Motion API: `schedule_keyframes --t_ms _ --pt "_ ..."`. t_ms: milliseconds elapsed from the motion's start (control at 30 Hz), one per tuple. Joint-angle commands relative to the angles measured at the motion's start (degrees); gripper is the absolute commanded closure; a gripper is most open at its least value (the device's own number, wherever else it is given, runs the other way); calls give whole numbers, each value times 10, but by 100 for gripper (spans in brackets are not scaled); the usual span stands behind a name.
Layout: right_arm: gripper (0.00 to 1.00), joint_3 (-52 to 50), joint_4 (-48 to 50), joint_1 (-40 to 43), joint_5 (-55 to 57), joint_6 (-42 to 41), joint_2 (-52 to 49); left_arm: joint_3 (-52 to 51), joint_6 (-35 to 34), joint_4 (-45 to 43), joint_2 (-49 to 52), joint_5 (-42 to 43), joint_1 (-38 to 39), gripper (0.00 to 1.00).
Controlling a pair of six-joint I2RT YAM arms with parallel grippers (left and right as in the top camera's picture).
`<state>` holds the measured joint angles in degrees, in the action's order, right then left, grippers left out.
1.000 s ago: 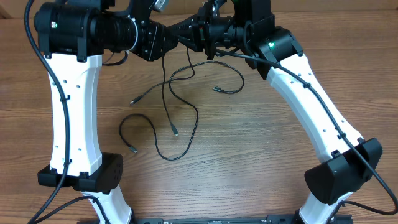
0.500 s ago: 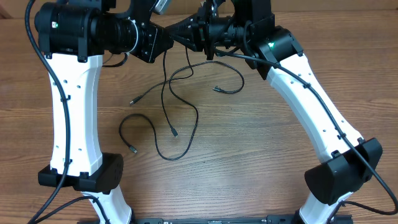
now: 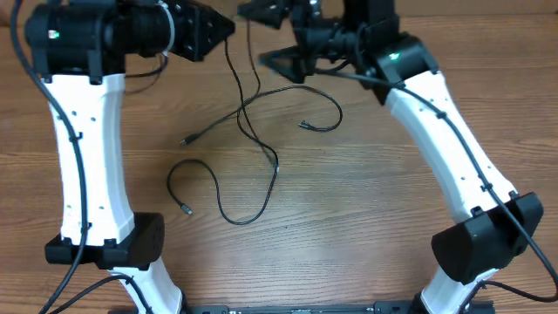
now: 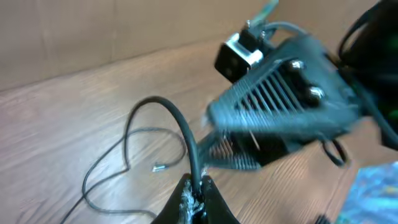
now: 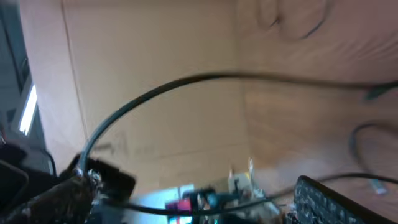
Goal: Untangle cables
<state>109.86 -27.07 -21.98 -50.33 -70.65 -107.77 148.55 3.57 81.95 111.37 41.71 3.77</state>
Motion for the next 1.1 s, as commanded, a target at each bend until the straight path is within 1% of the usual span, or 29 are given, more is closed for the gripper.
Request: schedule_keyframes --t_ms 0,33,100,133,267,300,367,433,500,567,633,700,767,800,867,900,933,1067 --pt "0 5 -49 64 40 59 5 5 -41 -52 -32 127 -30 96" --pt "0 5 -70 76 53 71 5 5 -53 -74 -36 140 -35 96" --pt "0 5 -125 100 88 100 5 5 -101 -111 -43 138 -45 96" --pt "0 5 -178 120 129 120 5 5 -142 -149 -51 138 -56 96" --pt "0 5 -289 151 250 129 5 5 -243 -216 -66 132 -82 96" --pt "0 5 -336 160 313 129 5 5 -282 -233 -71 123 -99 96" --pt "0 5 -379 165 376 129 5 5 -314 -235 -74 92 -126 96" --pt "0 5 -413 165 430 129 5 5 -329 -226 -74 73 -155 96" --pt "0 5 -443 165 473 129 5 5 -351 -198 -73 55 -186 96" --pt "0 5 -458 165 490 129 5 5 -351 -159 -73 30 -215 96" --pt "0 5 -464 165 492 129 5 5 -351 -101 -72 -27 -242 96" --pt "0 5 -466 165 492 129 5 5 -351 -68 -72 -76 -256 96" --pt "0 5 -466 165 492 129 5 5 -354 -26 -72 -155 -274 96" --pt "0 5 -465 165 492 129 5 5 -356 -19 -72 -173 -277 96" --pt "0 5 -466 165 492 129 5 4 -376 6 -71 -272 -289 96" --pt "0 5 -466 165 492 129 5 4 -385 12 -71 -304 -292 96" --pt "0 5 -466 165 492 129 5 4 -396 15 -69 -360 -295 96" --pt "0 5 -470 165 492 129 5 4 -396 10 -58 -435 -296 96"
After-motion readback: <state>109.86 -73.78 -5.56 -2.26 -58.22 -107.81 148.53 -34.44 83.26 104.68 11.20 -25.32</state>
